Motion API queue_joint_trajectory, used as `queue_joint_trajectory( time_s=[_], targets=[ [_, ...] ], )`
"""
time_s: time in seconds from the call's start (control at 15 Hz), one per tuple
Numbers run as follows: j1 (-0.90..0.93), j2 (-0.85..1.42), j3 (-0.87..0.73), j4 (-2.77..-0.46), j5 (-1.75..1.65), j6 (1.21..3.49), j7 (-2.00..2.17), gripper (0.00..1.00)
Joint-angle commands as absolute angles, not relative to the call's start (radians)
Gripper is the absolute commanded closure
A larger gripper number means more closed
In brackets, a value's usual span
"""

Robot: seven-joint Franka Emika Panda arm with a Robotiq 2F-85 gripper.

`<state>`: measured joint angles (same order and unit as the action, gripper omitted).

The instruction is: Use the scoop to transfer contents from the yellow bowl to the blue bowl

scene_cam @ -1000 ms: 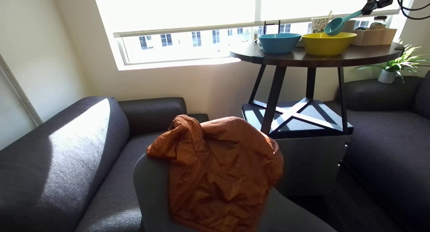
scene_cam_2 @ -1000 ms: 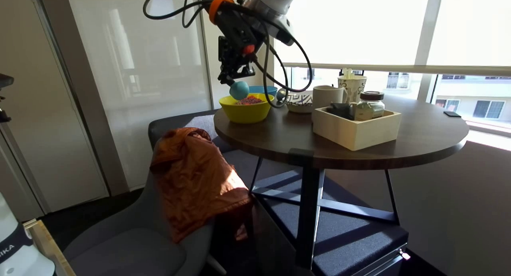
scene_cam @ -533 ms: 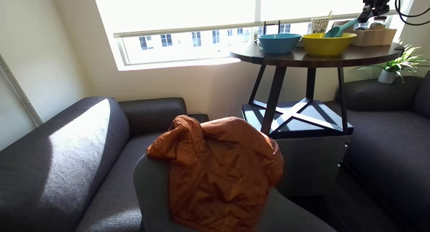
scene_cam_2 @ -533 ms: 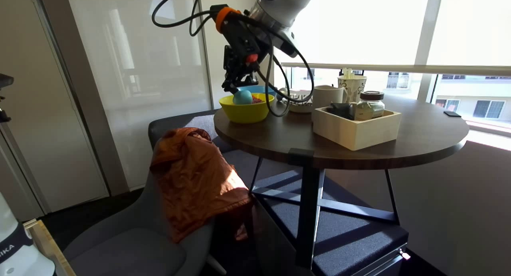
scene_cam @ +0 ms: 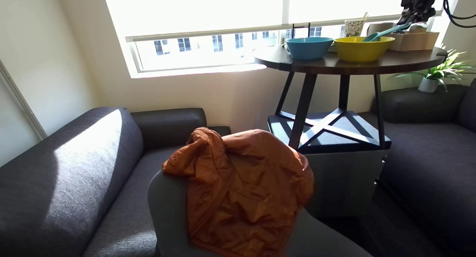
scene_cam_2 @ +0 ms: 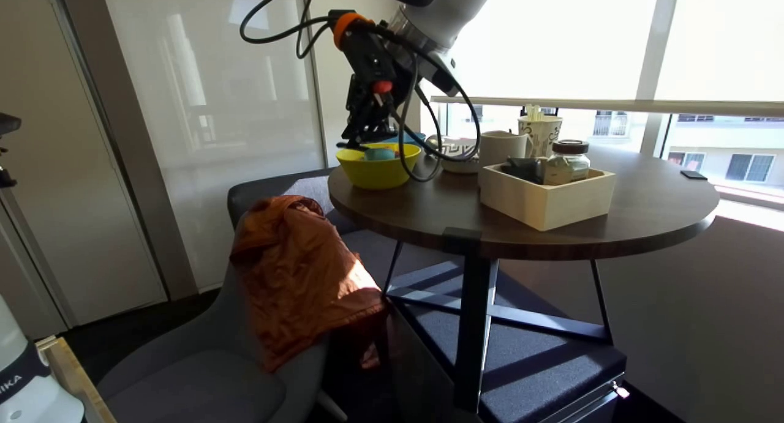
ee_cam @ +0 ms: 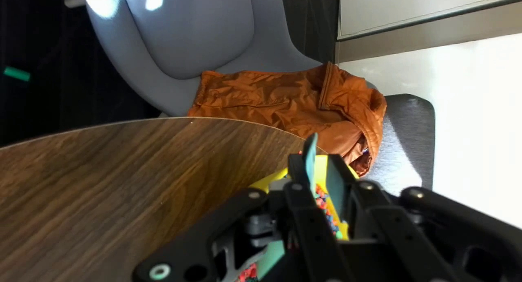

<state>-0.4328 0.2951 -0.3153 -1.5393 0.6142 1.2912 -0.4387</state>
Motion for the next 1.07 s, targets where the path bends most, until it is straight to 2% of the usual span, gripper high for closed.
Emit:
queue_joint_trajectory(
  time_s=[0.0,0.13,0.27,0.47,0.87,1.0],
  targets=[
    [-0.441,0.322,-0.302,-1.496,0.57,1.263,-0.371,0.69],
    [-0.437,0.32,-0.3,-1.5,0.546,1.275,-0.349,0.73],
    [-0.434,0.312,-0.3,-1.505,0.529,1.298,-0.33,0.71],
    [-0.424,0.271,-0.304,-1.524,0.5,1.402,-0.302,0.44],
    [-0.335,0.116,-0.285,-1.618,0.285,1.677,-0.227,0.03],
    [-0.295,0.08,-0.27,-1.637,0.174,1.742,-0.174,0.0]
  ],
)
